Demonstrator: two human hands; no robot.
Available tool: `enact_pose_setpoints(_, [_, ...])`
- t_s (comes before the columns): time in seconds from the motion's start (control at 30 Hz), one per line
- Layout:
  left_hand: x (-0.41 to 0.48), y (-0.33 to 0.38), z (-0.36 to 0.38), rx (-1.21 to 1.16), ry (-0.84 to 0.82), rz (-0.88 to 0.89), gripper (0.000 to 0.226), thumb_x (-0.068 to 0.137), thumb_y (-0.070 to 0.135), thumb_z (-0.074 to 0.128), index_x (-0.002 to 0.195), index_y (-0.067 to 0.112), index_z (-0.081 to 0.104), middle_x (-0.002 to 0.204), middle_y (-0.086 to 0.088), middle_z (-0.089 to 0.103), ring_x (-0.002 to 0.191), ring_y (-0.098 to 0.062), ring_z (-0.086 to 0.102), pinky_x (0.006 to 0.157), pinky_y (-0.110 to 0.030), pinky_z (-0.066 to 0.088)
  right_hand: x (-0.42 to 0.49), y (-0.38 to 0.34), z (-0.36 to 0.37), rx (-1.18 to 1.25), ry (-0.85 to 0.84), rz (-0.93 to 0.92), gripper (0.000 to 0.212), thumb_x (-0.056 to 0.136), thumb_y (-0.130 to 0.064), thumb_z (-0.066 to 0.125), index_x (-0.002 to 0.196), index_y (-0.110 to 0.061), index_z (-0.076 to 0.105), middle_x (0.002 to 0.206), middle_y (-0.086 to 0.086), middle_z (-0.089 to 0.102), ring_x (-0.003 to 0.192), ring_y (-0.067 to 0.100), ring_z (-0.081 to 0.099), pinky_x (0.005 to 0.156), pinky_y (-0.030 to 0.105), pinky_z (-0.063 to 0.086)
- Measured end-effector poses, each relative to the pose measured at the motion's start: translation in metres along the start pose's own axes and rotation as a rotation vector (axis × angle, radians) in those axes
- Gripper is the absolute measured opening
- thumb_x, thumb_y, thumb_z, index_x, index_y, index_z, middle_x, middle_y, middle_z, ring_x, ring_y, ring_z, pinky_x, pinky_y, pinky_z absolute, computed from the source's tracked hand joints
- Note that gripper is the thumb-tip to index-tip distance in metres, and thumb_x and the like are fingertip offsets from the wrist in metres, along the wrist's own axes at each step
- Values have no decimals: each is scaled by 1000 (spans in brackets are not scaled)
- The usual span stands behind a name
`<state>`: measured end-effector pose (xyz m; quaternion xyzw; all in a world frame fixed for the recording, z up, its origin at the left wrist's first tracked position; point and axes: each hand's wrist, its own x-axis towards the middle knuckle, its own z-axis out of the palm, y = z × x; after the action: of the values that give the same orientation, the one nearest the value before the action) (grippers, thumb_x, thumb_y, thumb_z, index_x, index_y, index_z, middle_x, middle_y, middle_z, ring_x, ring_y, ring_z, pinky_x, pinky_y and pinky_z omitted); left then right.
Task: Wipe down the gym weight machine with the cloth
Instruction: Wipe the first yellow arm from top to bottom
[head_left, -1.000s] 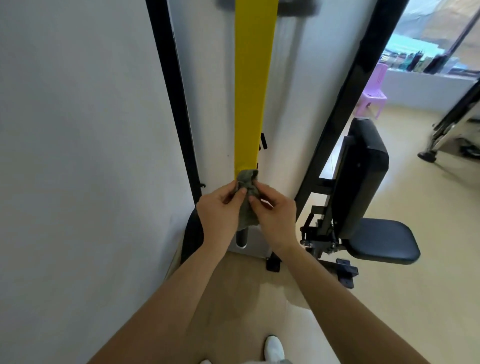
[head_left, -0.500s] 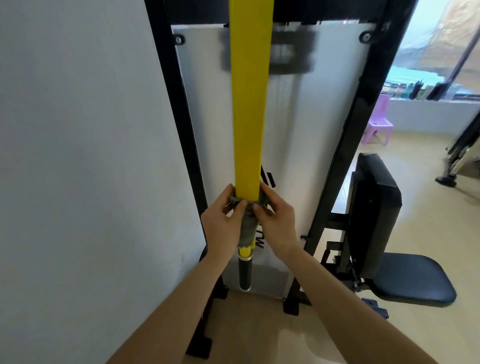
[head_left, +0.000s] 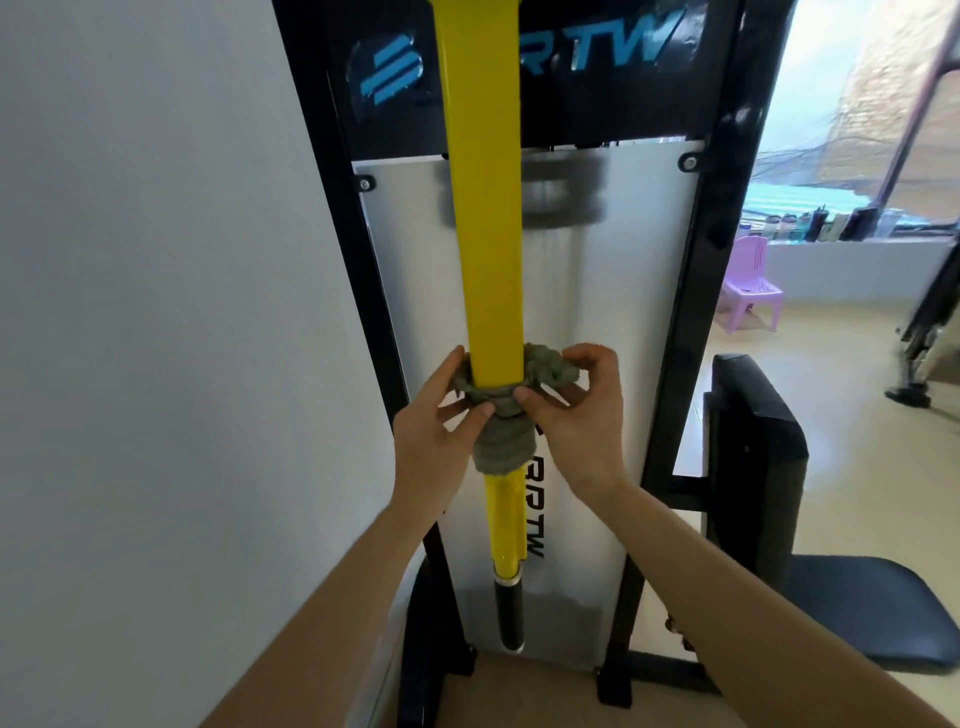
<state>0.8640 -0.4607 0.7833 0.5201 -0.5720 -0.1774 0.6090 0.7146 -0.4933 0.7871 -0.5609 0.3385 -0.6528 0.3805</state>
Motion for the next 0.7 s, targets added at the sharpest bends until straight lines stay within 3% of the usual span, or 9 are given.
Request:
enact_pose_setpoints(0.07, [11, 19, -2, -93, 42, 8, 60, 88, 1, 74, 133, 32, 50, 129, 4, 65, 118, -9, 65, 94, -26, 57, 7, -13, 4, 38, 24, -10, 43, 79, 3, 80, 111, -2, 52, 105, 4, 60, 95, 6, 68, 80, 23, 58])
enact_pose_setpoints(0.13, [22, 36, -3, -189, 96, 7, 51, 85, -1, 76, 122, 24, 51, 122, -7, 70, 110, -15, 70, 92, -32, 59, 16, -27, 9, 99, 25, -16, 35, 80, 3, 78, 107, -4, 57, 103, 5, 65, 96, 10, 71, 82, 26, 59])
enact_pose_setpoints(0.27, [41, 61, -6, -297, 163, 38, 45, 81, -8, 77, 116, -3, 49, 103, 0, 75, 97, -14, 75, 80, -22, 59, 32, -53, 15, 152, -15, -86, 26, 85, 0, 74, 106, -11, 66, 106, 6, 71, 102, 18, 71, 91, 32, 58])
enact_pose_setpoints(0.33, [50, 73, -8, -297, 179, 44, 41, 80, -5, 79, 112, -2, 53, 98, 2, 76, 93, -12, 75, 78, -19, 58, 36, -64, 15, 155, -94, -116, 34, 85, 3, 73, 115, -13, 65, 114, 5, 70, 110, 16, 68, 93, 27, 56])
enact_pose_setpoints(0.43, [65, 89, -11, -273, 198, 65, 39, 79, 4, 83, 109, 4, 59, 100, -1, 77, 94, -13, 75, 83, -26, 60, 43, -71, 14, 94, -172, -167, 45, 87, 9, 67, 125, -15, 62, 122, 1, 68, 117, 14, 64, 97, 27, 54])
enact_pose_setpoints(0.7, [100, 142, -18, -318, 212, 138, 31, 81, 9, 82, 107, 12, 65, 101, 0, 77, 95, -11, 75, 80, -21, 59, 85, -123, 27, 146, -110, -251, 39, 89, 4, 68, 123, -7, 52, 115, 2, 71, 108, 12, 69, 86, 22, 56])
